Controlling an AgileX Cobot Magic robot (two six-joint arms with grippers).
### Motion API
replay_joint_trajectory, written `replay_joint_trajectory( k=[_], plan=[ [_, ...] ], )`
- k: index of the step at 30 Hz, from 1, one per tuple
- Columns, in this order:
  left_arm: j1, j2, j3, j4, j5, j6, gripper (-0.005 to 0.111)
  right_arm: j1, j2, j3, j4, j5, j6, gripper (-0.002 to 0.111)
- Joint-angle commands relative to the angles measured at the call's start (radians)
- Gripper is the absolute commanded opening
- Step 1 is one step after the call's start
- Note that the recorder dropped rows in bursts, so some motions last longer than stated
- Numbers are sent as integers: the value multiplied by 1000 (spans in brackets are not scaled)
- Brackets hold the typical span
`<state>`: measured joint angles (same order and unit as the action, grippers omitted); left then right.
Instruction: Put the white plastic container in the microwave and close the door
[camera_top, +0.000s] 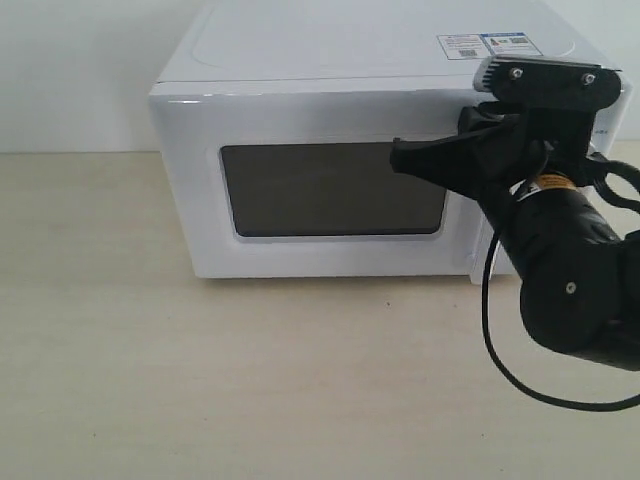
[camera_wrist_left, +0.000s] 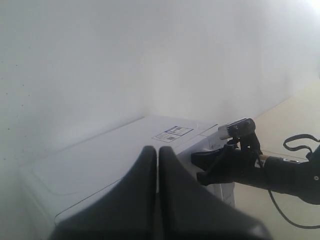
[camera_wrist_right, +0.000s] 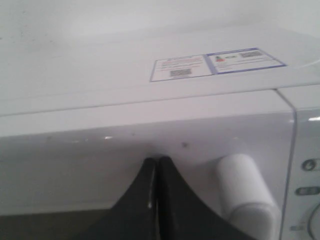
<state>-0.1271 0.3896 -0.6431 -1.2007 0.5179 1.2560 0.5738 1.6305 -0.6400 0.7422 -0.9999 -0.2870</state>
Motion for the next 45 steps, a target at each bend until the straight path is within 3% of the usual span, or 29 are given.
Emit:
replay_joint_trajectory(
  k=[1, 14, 29, 45],
  plan=[
    [4, -4, 4, -14, 13, -11, 4, -17, 0, -11, 11, -22, -14, 0],
    [4, -4, 4, -4, 13, -11, 4, -15, -44, 19, 11, 85, -2, 0],
    [4, -4, 4, 13, 15, -11, 4, -15, -386, 200, 14, 229, -33, 0],
    [4, -4, 4, 13, 13, -11, 4, -15, -402, 200, 12, 213, -33, 0]
  ],
)
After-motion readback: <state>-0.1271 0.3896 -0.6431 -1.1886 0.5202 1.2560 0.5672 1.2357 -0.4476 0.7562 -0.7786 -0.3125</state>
